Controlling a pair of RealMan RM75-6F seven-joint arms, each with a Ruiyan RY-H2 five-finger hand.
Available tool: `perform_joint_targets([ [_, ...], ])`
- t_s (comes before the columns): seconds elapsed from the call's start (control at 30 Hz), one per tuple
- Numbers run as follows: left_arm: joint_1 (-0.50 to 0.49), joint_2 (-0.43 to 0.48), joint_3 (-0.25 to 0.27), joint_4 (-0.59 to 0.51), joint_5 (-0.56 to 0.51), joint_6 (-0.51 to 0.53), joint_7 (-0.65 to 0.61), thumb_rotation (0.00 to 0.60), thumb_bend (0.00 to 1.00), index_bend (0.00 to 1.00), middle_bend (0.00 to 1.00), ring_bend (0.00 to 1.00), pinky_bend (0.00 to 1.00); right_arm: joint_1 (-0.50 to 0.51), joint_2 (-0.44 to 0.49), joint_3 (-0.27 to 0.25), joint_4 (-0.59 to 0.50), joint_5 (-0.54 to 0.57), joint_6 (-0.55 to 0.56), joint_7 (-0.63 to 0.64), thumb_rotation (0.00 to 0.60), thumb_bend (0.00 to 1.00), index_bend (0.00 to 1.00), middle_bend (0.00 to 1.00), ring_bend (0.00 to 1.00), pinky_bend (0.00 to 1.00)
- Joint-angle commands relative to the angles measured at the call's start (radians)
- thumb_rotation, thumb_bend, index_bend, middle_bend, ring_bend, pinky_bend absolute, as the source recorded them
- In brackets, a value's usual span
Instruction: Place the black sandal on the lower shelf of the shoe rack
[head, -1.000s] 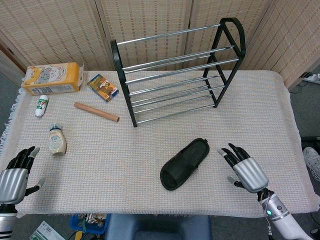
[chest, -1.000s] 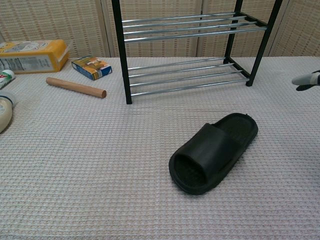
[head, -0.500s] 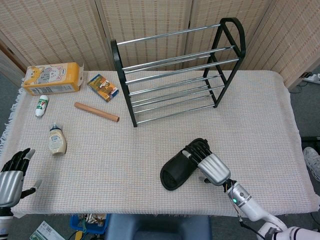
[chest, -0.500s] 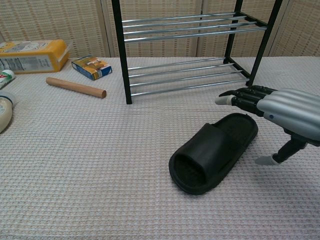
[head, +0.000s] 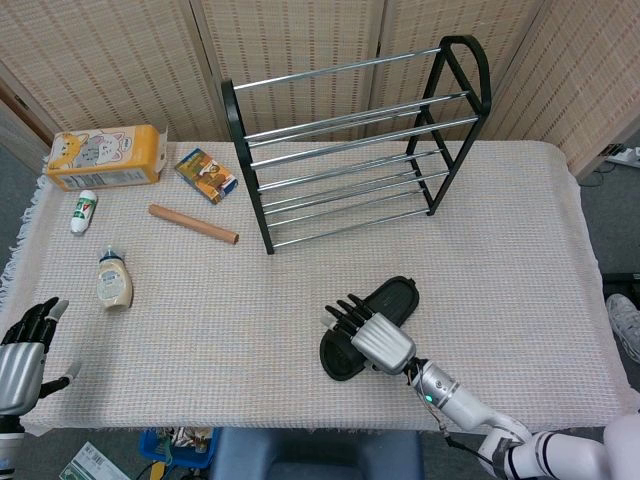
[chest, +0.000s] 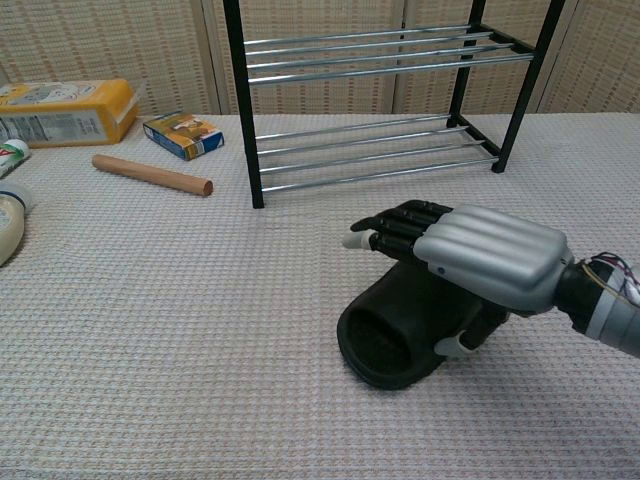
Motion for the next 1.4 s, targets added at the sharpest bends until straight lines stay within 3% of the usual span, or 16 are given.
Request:
perform_joint_targets([
  [0.03, 0.001, 0.000, 0.000, 0.003, -0.003, -0.001, -0.002, 0.600, 0.26, 0.10, 0.09, 0.10, 0.24, 0.032, -0.052, 0.033, 0.036, 0.027, -0.022, -0.025, 0.600, 0.00, 0.00, 0.00, 0.00, 0.00],
  [0.4, 0.002, 0.003, -0.001, 0.017, -0.018, -0.015, -0.015, 0.600, 0.26, 0.10, 0.09, 0.10, 0.24, 0.150, -0.252, 0.168, 0.257, 0.166, -0.074, -0.071, 0.600, 0.00, 0.00, 0.00, 0.00, 0.00],
  [0.53, 0.001, 0.004, -0.002, 0.020, -0.021, -0.019, -0.019, 0.600, 0.26, 0.10, 0.09, 0.10, 0.24, 0.176, -0.281, 0.196, 0.294, 0.210, -0.082, -0.042, 0.600, 0.00, 0.00, 0.00, 0.00, 0.00],
  [0.63, 0.003, 0.006, -0.003, 0.023, -0.024, -0.018, -0.022, 0.600, 0.26, 0.10, 0.09, 0.10, 0.24, 0.169, -0.240, 0.188, 0.241, 0.217, -0.070, -0.003, 0.600, 0.00, 0.00, 0.00, 0.00, 0.00],
  [0.8, 0.003, 0.006, -0.001, 0.024, -0.027, -0.025, -0.022, 0.600, 0.26, 0.10, 0.09, 0.10, 0.24, 0.128, -0.091, 0.165, 0.063, 0.238, -0.059, 0.027, 0.600, 0.00, 0.00, 0.00, 0.00, 0.00],
  [0.97, 0.001, 0.002, 0.001, 0.022, -0.023, -0.028, -0.020, 0.600, 0.26, 0.10, 0.08, 0.10, 0.24, 0.109, 0.062, 0.167, -0.044, 0.304, -0.097, 0.001, 0.600, 0.00, 0.00, 0.04, 0.00, 0.00],
  [1.2, -0.006, 0.004, 0.005, 0.007, -0.022, -0.045, -0.006, 0.600, 0.26, 0.10, 0.08, 0.10, 0.24, 0.161, 0.176, 0.178, -0.058, 0.480, -0.279, -0.051, 0.600, 0.01, 0.00, 0.10, 0.00, 0.00],
  [1.4, -0.010, 0.014, 0.006, -0.011, -0.021, -0.052, -0.006, 0.600, 0.26, 0.10, 0.07, 0.10, 0.24, 0.233, 0.182, 0.155, -0.013, 0.626, -0.414, -0.108, 0.600, 0.02, 0.00, 0.09, 0.00, 0.01],
])
